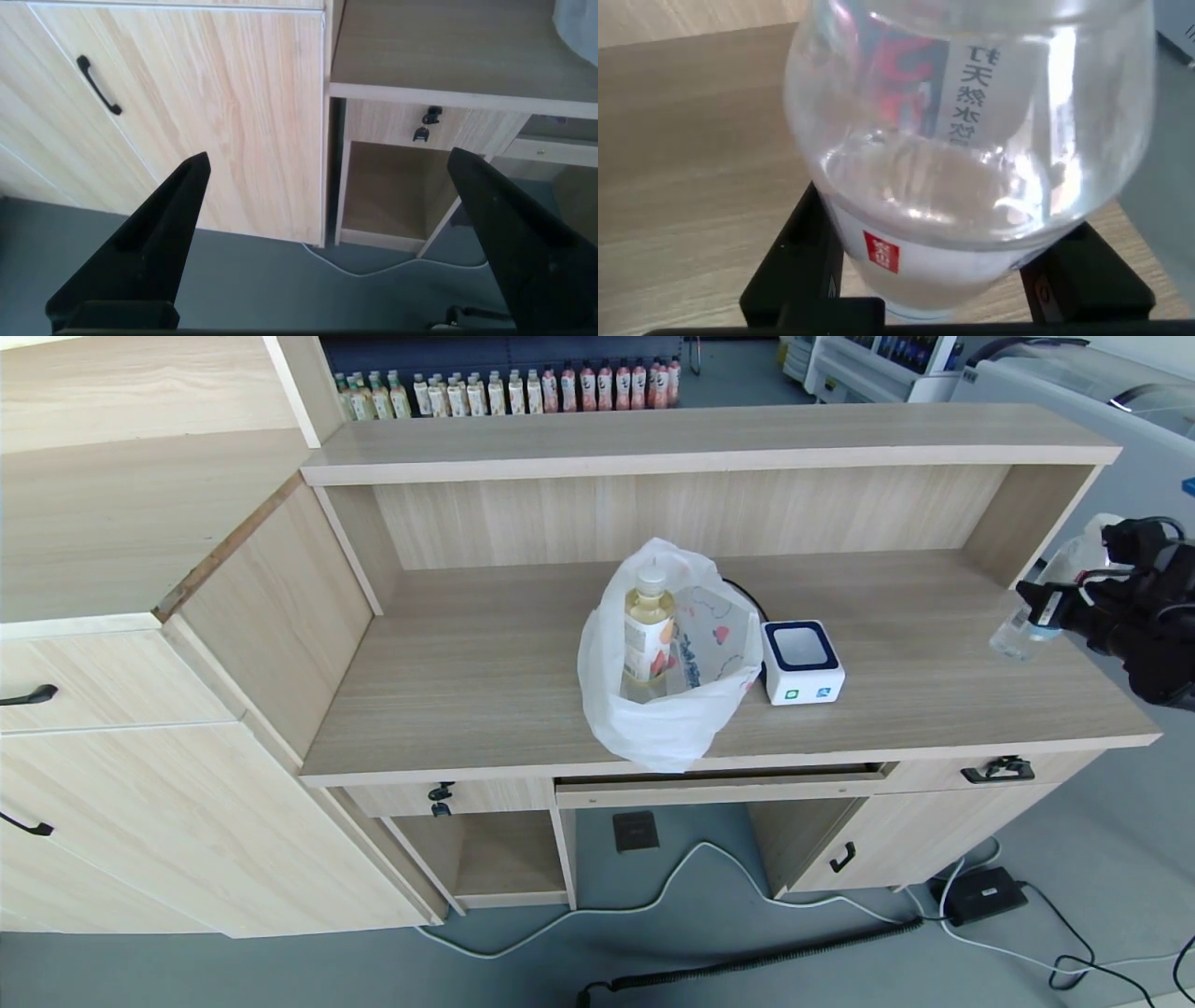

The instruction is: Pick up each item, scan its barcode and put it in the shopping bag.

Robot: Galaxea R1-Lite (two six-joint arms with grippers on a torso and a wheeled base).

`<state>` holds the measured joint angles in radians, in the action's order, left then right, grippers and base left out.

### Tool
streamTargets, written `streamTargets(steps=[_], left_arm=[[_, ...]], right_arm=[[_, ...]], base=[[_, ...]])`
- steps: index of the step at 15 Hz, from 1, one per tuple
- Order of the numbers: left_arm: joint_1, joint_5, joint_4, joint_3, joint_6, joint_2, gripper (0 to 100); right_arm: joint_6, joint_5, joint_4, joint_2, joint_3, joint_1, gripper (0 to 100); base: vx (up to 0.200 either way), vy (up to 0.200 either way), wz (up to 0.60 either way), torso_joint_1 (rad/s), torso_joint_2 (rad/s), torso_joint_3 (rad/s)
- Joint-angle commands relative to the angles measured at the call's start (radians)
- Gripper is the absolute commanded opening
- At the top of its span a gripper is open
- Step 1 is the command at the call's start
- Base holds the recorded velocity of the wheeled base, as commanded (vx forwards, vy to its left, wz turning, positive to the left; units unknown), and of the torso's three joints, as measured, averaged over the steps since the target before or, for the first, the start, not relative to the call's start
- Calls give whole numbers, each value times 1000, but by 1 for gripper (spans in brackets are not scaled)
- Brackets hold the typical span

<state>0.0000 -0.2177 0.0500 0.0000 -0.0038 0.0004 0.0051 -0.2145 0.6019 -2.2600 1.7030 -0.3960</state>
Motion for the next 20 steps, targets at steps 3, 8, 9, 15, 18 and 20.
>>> streamTargets(steps=[3, 8, 9, 15, 18, 20], left_arm=[[0, 0, 1, 0, -1, 0, 100], [0, 0, 1, 0, -1, 0, 100], [0, 0, 1, 0, -1, 0, 100], [0, 0, 1, 0, -1, 0, 100], [0, 0, 1, 0, -1, 0, 100], [0, 0, 1, 0, -1, 0, 100]], right_arm=[[414, -301, -390, 691, -364, 54, 0], [497, -384, -455, 929, -620, 304, 0], [530, -382, -456, 961, -623, 350, 0], [569, -382, -547, 1126, -668, 539, 0], [567, -381, -607, 1198, -697, 608, 0], [567, -378, -620, 1215, -703, 643, 0]], base=[[0, 0, 0, 0, 0, 0], [0, 0, 0, 0, 0, 0], [0, 0, 0, 0, 0, 0], [0, 0, 0, 0, 0, 0], [0, 0, 0, 0, 0, 0], [0, 0, 0, 0, 0, 0]])
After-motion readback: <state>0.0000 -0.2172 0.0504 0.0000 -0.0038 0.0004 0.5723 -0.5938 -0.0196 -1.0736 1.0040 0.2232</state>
